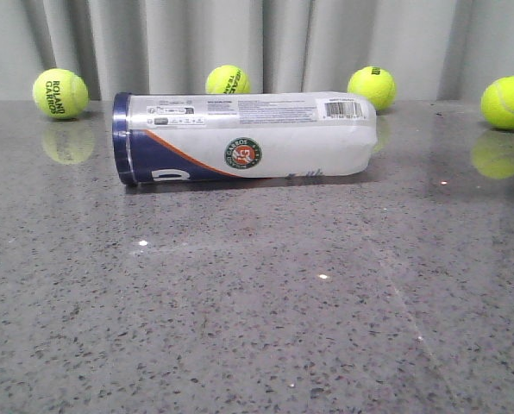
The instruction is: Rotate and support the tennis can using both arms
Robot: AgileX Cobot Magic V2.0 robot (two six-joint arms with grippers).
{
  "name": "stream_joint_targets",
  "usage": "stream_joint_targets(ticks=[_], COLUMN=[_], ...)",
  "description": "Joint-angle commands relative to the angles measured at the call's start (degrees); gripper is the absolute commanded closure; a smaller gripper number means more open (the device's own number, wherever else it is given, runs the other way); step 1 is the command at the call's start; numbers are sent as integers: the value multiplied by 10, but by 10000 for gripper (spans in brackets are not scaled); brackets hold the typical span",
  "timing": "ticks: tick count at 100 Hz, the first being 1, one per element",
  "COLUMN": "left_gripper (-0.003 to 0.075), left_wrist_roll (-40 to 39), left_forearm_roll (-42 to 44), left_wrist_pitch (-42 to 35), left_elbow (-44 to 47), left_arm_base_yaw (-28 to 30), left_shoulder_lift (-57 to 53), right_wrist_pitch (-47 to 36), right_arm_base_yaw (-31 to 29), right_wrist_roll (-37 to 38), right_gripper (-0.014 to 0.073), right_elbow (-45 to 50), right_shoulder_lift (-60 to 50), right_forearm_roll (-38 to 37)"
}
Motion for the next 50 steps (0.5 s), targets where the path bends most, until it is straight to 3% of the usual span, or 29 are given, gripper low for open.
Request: stream_joint_targets(ticks=[1,50], left_gripper=[740,740], left_wrist_roll=[-5,-5], left_forearm_roll=[-2,-2], left_wrist_pitch=[-44,-44], left_elbow=[26,26], left_arm_base_yaw=[-3,-3], left_shoulder_lift=[-20,-20], right_wrist_pitch=[13,-183], right_arm_base_yaw=[-6,-6], right_wrist_roll=[11,42], right_gripper=[661,661], right_elbow=[24,265], right_shoulder_lift=[-54,-282], right_forearm_roll=[-11,-11])
